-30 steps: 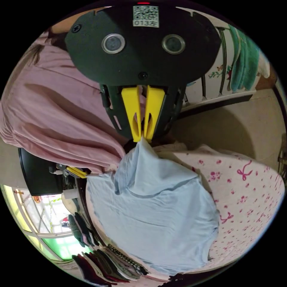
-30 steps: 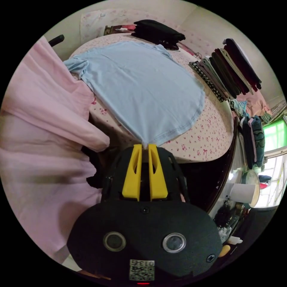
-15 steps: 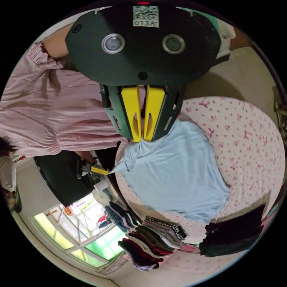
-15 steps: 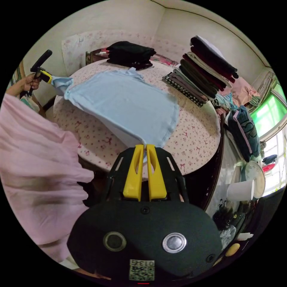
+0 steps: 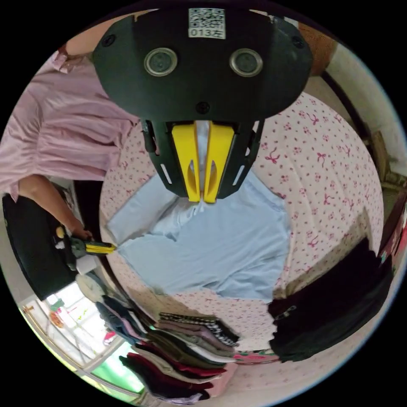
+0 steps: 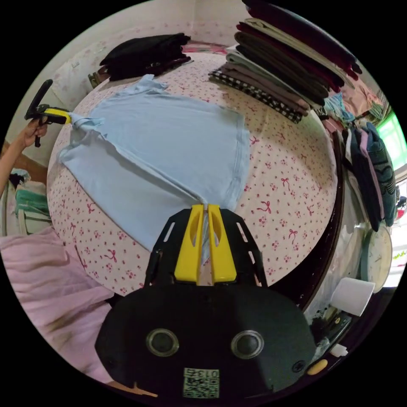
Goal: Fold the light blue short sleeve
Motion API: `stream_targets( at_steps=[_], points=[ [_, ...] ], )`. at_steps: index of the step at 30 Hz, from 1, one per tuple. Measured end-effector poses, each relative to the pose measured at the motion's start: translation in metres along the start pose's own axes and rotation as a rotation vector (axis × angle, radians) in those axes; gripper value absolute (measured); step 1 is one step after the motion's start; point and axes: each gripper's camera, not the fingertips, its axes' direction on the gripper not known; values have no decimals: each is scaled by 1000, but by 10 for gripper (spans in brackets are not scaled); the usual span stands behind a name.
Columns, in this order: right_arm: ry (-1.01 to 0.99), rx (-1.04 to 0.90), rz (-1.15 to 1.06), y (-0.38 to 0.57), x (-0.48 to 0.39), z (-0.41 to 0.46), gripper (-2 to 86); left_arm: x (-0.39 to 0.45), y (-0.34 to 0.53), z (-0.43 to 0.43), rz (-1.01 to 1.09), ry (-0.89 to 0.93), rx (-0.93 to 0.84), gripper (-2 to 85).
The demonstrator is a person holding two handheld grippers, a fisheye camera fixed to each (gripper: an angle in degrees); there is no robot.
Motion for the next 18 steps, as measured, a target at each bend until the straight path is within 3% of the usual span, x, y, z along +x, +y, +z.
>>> stream_targets(
  at_steps=[4, 6, 13, 18],
  points=[
    [-12, -12, 125, -1, 27, 13, 19, -29, 22, -3, -216, -3, 86, 50],
    [2, 16, 190, 8, 41, 10, 22, -30, 40, -6, -229, 7, 97, 59],
    [-114, 64, 290, 64, 66, 6, 46, 11, 97, 20, -85, -14, -21, 88],
    [-179, 45, 346, 84, 65, 20, 66, 32, 75, 49, 9, -133, -111, 82]
  ],
)
